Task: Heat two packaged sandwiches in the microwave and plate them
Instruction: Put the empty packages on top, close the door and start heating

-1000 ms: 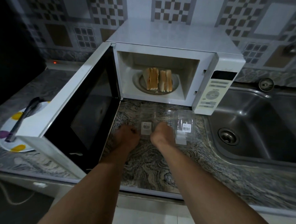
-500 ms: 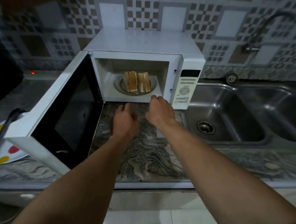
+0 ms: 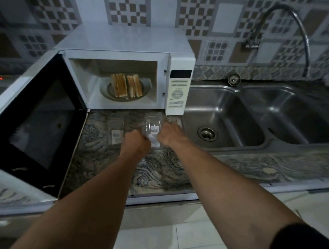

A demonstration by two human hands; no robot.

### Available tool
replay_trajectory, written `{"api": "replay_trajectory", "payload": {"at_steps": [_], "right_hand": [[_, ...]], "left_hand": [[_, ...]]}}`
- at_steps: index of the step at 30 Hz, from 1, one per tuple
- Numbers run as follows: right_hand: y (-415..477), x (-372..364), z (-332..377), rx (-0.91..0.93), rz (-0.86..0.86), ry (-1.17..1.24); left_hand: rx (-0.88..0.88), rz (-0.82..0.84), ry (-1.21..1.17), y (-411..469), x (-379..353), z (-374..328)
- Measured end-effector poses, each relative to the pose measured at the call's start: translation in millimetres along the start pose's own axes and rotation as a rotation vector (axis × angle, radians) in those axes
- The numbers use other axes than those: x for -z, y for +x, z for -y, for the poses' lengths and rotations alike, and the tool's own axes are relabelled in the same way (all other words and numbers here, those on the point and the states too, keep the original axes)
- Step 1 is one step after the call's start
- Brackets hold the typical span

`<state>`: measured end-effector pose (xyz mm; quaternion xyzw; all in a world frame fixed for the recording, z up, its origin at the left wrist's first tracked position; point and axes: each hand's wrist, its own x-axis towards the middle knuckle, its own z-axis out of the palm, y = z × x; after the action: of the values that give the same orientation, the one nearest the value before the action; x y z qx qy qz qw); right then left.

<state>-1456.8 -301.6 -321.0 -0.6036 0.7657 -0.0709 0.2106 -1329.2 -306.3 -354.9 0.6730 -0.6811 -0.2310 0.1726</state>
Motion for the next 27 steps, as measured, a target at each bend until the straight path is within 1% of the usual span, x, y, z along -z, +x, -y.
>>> {"api": "replay_trajectory", "payload": {"at_steps": [4,8,13,16,19,22,27], "right_hand": [[-4,-21,-12,0.030,0.049,0.027],[-4,-35,-21,0.041,0.042,0.107],[-2,-42,-30,0.007,-0.003,0.270],[-1,-48,-29,-0.060,-0.045,0.354],[-1,-52,-26,-0.132,-0.039,0.411],[-1,-51,-24,-0.162,-0.020,0.424],[2,-50,-22,-0.183,-0.011,0.417]], "left_hand": [[0.093,0.070,-0.070,-6,-17,6],[0.227,0.001,-0.196,-9,-28,10],[0.310,-0.058,-0.299,-6,-30,11],[0.328,-0.067,-0.347,-4,-30,11],[0.344,-0.094,-0.354,-5,-31,13],[0.374,-0.115,-0.364,-4,-31,15],[0.337,-0.103,-0.308,-8,-28,14]]}}
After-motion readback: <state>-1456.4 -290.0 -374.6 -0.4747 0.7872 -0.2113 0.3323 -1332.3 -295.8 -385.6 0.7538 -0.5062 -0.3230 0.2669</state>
